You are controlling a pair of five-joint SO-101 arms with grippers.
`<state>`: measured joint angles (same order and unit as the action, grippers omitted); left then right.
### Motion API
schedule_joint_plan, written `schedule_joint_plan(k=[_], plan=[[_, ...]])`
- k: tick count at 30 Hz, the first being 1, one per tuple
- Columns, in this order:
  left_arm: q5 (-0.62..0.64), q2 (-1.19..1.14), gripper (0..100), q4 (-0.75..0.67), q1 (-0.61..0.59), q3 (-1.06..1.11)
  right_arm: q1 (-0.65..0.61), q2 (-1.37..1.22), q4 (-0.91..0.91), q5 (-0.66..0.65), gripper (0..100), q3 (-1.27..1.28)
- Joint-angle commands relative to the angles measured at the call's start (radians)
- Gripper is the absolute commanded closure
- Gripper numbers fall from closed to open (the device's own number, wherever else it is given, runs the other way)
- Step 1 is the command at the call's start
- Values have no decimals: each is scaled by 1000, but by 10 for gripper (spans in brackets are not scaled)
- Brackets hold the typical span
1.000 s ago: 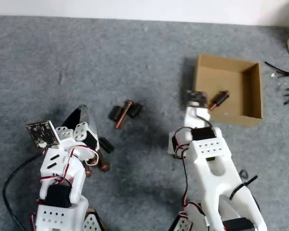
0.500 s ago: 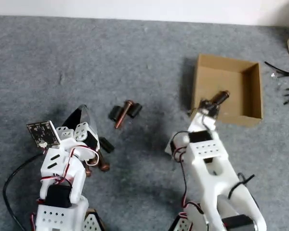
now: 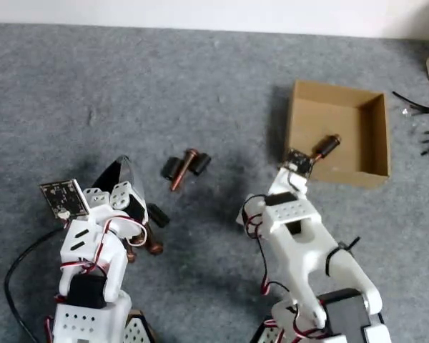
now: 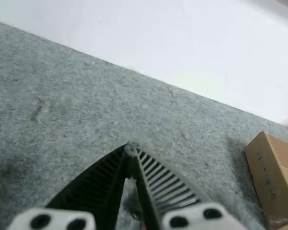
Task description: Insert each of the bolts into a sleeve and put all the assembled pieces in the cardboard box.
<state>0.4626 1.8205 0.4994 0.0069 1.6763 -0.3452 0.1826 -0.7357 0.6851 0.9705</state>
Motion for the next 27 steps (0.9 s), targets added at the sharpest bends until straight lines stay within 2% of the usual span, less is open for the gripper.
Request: schedule_joint_plan(k=[1,11,14,16,17,18,23,27], plan=[[-3,8,986,0,15,19,70,-35,19,8,717,-45],[-3,8,986,0,15,19,84,-44,18,8,728,-74],[-3,8,986,0,15,19,85,-35,16,6,844,-74],[-3,8,986,0,15,19,85,-35,-1,-46,982,-74],[-3,8,986,0,15,19,85,-35,-8,-78,998,-74],[-3,8,986,0,15,19,85,-35,-21,-101,976,-74],[-3,8,986,0,15,19,81,-16,-67,-221,993,-74],[-3,8,986,2,15,19,87,134,-131,-299,994,-74]])
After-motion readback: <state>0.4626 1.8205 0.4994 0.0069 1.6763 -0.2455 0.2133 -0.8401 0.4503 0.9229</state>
